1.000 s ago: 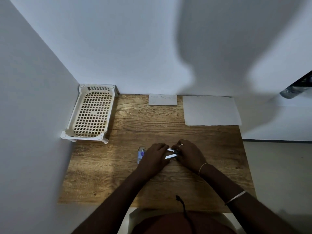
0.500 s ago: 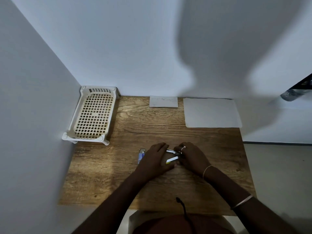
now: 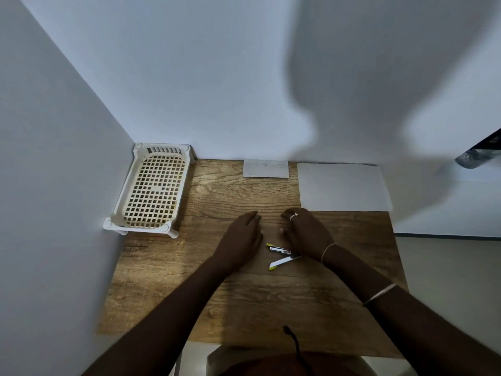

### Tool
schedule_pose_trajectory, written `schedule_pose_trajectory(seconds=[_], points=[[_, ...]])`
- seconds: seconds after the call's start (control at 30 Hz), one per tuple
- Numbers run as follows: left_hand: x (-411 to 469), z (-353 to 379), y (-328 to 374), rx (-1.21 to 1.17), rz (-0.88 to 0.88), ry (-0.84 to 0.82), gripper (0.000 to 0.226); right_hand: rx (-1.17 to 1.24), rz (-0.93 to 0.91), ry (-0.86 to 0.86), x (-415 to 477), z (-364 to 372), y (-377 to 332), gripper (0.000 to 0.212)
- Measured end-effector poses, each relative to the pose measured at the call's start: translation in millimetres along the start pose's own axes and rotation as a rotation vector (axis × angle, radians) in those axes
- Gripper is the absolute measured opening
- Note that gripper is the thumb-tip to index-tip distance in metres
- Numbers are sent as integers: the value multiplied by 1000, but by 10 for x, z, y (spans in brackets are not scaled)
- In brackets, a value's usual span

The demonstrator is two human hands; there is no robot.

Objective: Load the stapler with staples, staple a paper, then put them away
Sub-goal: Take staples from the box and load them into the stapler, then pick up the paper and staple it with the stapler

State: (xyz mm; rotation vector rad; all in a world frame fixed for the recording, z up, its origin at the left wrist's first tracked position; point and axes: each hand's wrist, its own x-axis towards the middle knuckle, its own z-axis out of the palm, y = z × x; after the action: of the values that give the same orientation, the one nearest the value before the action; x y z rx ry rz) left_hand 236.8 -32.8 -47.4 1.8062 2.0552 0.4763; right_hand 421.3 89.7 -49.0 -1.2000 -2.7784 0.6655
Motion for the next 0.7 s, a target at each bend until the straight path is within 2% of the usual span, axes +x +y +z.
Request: schedule_pose_trajectory(seconds=[0.2, 0.53, 0.7], points=[[384, -141, -148, 62, -47, -35, 67, -54, 28, -33, 458, -87, -18, 62], [1028, -265, -378, 213, -122, -215, 89, -155, 41, -128, 1105, -260, -154, 77], [1188, -223, -437, 250, -133, -286, 90, -237, 60, -202, 1274, -268, -151, 78]])
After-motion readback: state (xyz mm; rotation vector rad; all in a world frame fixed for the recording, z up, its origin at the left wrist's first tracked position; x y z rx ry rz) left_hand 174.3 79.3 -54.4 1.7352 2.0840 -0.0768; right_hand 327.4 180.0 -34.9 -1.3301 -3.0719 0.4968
